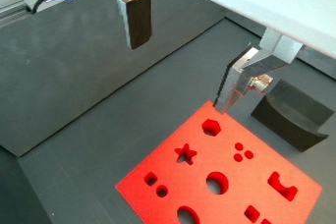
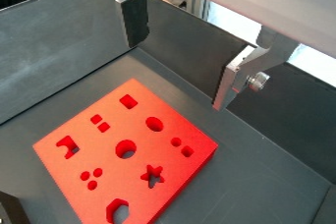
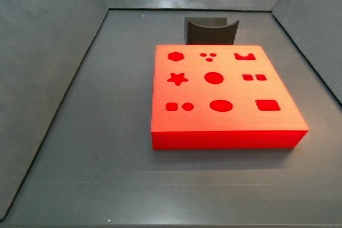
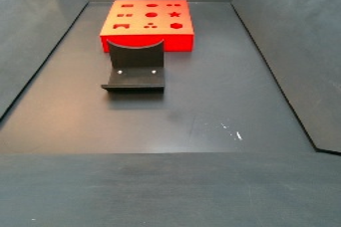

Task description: Insert the double-square object.

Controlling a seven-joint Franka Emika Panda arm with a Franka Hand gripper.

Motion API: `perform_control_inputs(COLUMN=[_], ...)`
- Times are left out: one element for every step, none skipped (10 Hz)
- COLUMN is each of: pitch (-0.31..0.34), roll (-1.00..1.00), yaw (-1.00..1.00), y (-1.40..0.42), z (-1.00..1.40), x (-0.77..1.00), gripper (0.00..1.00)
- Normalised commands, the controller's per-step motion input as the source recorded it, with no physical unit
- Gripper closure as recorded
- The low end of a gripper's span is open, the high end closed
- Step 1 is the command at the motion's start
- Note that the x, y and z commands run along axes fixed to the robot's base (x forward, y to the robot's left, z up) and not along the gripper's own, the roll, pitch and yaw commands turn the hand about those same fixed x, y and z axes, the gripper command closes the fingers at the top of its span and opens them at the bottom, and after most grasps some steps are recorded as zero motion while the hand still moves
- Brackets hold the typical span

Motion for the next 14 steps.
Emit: perform_control_inputs(pitch=[0.0, 0.013, -0.031, -0.001, 0.0, 0.0, 0.0, 0.077, 0.066, 0.081, 0.049, 0.041, 0.001, 0.0], roll=[0.0, 0.0, 0.0, 0.02, 0.01, 0.01, 0.09, 0.14, 0.17, 0.24, 0.08, 0.06, 0.02, 0.0], yaw=[0.0, 0.0, 0.0, 0.0, 0.0, 0.0, 0.0, 0.04, 0.0, 0.0, 0.0, 0.0, 0.0, 0.0], y=[0.0, 0.0, 0.0, 0.0, 0.0, 0.0, 0.0, 0.0, 0.0, 0.1, 0.23, 0.23, 0.16, 0.12], z=[0.0, 0.0, -0.03, -0.11, -0.15, -0.19, -0.22, -0.19, -0.21, -0.29, -0.43, -0.43, -0.44, -0.44], x=[-0.05, 0.0, 0.0, -0.07, 0.0, 0.0, 0.1, 0.8, 1.0, 1.0, 1.0, 1.0, 1.0, 1.0], gripper=[1.0, 1.0, 1.0, 1.0, 1.0, 1.0, 1.0, 1.0, 1.0, 1.0, 1.0, 1.0, 1.0, 1.0])
